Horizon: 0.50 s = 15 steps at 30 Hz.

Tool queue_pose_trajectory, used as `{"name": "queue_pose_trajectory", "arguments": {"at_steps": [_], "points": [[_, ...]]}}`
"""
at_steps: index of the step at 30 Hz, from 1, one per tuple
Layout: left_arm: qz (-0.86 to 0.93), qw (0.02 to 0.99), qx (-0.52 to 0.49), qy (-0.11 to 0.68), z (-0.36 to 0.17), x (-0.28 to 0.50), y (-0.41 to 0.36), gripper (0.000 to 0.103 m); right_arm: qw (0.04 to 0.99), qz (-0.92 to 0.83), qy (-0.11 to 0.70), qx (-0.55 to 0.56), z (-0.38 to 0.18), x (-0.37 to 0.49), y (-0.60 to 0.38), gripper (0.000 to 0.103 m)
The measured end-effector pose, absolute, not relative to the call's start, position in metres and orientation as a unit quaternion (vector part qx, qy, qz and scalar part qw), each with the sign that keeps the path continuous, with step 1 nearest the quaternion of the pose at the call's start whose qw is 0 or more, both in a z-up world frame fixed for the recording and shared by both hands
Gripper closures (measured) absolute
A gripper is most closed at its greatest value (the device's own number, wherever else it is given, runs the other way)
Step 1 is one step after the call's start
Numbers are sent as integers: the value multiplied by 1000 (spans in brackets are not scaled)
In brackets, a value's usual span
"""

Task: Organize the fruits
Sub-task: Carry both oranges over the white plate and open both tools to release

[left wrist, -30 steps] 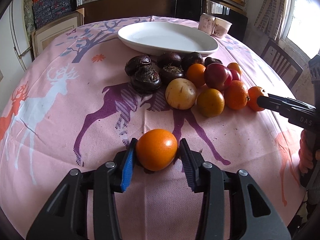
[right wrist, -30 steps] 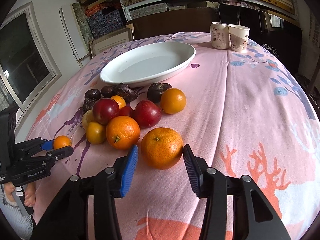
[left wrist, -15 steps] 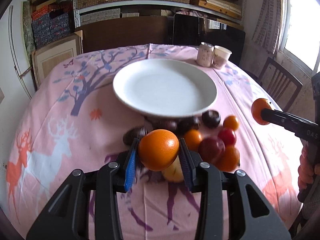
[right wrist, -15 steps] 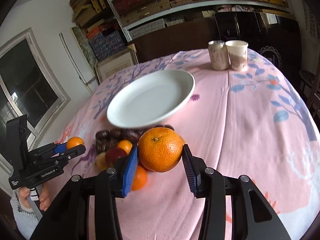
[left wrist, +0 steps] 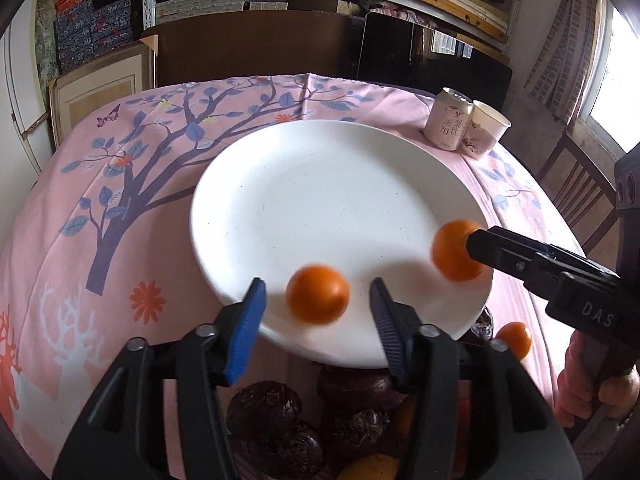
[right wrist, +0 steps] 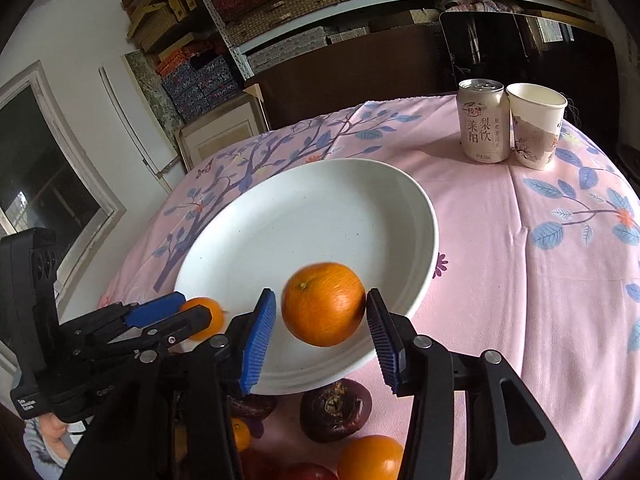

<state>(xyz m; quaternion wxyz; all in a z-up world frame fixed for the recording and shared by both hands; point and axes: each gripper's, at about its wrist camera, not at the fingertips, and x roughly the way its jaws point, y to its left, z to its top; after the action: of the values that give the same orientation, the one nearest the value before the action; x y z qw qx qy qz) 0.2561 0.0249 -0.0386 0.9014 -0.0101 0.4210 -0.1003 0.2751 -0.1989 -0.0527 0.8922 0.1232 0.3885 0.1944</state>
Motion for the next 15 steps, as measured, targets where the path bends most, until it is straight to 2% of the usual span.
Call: {"name": "queue_pose_trajectory", "arguments": {"at_steps": [1,5,7,12,15], "points": [[-98,904,-12,416,-38,254,27,34,892,192,386,132,-53,275,-202,47],[-92,910,-25,404,-32,246,37,32,893,195,375,155,-51,268,-213,47],[-75,915,-27,394,-29,240,43,26,897,188,371,152,-51,261,-216,47],[-45,918,-52,390,-31,226,65,25,908,178,354,137,-49,238,-220,46],[-28,918,-51,392,-37,210,76,25,916,167,341,132,-47,217,-226,36]]}}
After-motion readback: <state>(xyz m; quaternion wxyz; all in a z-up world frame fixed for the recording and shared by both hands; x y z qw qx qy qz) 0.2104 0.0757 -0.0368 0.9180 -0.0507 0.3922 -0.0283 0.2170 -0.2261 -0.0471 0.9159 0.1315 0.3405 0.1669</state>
